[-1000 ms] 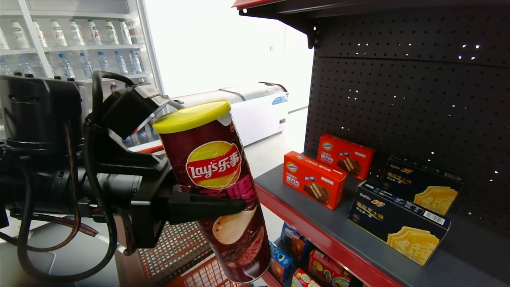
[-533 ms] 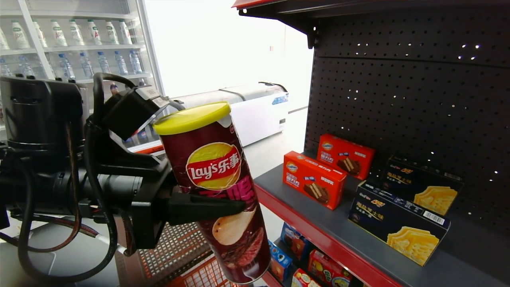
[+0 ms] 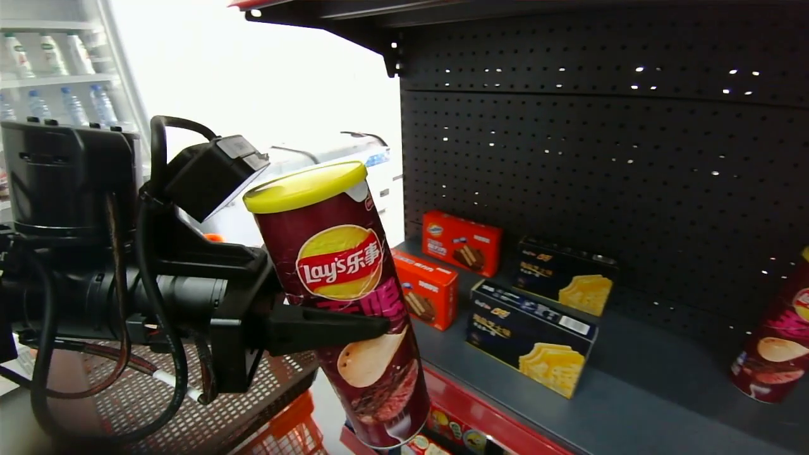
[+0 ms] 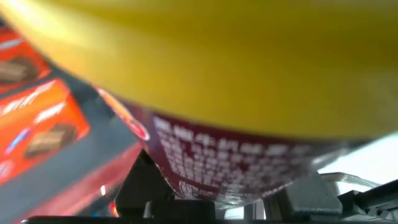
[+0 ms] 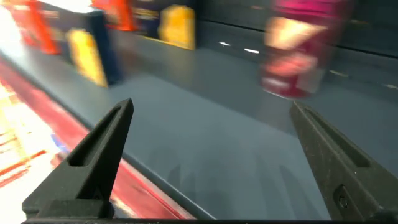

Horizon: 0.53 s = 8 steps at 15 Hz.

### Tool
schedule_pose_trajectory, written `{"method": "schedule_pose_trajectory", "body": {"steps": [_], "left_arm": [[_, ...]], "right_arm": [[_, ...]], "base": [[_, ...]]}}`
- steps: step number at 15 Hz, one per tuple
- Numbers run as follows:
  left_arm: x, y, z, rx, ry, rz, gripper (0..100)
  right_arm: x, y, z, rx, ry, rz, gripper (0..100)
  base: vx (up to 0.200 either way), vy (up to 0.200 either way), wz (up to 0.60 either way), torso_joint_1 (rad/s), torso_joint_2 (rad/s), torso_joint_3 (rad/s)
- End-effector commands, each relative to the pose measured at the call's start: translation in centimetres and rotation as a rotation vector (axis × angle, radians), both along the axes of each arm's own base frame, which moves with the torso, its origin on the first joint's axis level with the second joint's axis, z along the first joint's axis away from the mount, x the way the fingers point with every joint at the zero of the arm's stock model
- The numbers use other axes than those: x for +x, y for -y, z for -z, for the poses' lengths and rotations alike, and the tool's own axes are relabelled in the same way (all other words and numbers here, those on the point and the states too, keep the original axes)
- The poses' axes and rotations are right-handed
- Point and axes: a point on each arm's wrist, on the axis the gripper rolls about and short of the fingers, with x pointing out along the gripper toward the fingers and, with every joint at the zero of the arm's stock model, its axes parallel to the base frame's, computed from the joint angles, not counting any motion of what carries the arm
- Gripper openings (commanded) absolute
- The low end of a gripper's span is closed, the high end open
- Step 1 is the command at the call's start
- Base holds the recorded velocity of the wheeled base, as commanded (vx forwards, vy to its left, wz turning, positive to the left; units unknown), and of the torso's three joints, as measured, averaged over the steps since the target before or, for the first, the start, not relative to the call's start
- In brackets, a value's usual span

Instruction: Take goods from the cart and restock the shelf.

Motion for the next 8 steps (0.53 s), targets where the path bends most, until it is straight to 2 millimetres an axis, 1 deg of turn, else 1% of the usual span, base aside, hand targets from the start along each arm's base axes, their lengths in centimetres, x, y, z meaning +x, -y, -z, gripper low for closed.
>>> {"method": "schedule_pose_trajectory", "body": {"steps": [1,8], "left_arm": [[0.08,0.06,0.08,0.001,-0.003,0.001,0],[0.10,0.03,0.08,0.001,-0.003,-0.001,0]], "right_arm": [[0.01,0.00,-0.01,0.000,0.000,-0.001,100],[0.01,0.00,-0.01,0.000,0.000,-0.001,100]], "base": [[0.000,0.000,-0.60,0.007,0.00,0.002],[0.000,0.000,-0.60,0.002,0.00,0.003]]}}
